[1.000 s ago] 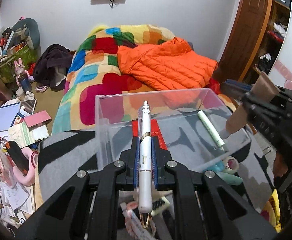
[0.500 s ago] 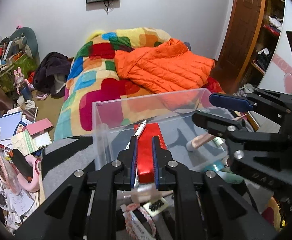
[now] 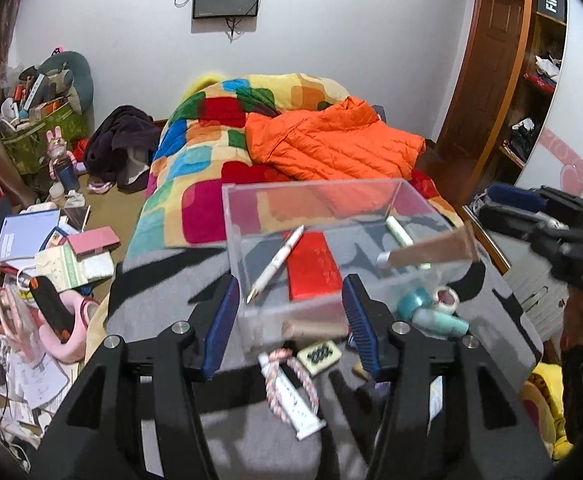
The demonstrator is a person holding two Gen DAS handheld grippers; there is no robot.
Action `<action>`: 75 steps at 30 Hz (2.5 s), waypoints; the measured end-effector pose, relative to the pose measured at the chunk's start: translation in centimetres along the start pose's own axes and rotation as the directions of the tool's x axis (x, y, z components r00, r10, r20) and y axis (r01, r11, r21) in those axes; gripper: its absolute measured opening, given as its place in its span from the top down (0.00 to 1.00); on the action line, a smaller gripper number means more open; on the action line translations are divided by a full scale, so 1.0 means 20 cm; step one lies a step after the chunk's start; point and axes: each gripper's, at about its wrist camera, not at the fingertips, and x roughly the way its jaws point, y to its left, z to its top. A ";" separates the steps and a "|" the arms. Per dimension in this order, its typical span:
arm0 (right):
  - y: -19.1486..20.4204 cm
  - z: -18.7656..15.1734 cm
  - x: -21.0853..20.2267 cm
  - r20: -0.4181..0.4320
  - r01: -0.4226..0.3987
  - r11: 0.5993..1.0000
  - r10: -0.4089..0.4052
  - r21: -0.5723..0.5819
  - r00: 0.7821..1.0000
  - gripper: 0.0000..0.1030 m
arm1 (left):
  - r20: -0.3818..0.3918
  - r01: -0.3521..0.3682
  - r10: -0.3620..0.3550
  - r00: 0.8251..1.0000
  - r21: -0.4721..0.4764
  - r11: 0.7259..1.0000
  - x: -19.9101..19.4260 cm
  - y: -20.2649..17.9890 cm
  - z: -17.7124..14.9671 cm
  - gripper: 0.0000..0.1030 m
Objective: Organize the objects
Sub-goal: 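Grasp the toothpaste tube with the left tool while the right tool grasps the teal bottle, then carry the toothpaste and teal bottle into the clear box and release both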
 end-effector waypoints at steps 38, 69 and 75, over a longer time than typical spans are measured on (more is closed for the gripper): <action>-0.15 -0.61 0.29 -0.252 -0.067 0.986 0.105 0.155 0.962 0.81 | -0.163 0.010 -0.024 0.986 -0.085 0.996 0.19 0.05 -0.40 0.84; -0.06 -0.60 0.03 -0.139 -0.124 0.981 0.144 0.148 0.980 0.88 | -0.159 0.101 -0.100 0.982 -0.001 0.995 -0.02 -0.09 -0.49 0.70; -0.07 -0.60 0.01 -0.124 -0.127 0.977 0.149 0.171 0.981 0.88 | -0.141 0.090 -0.097 0.985 -0.055 0.994 0.01 -0.01 -0.40 0.68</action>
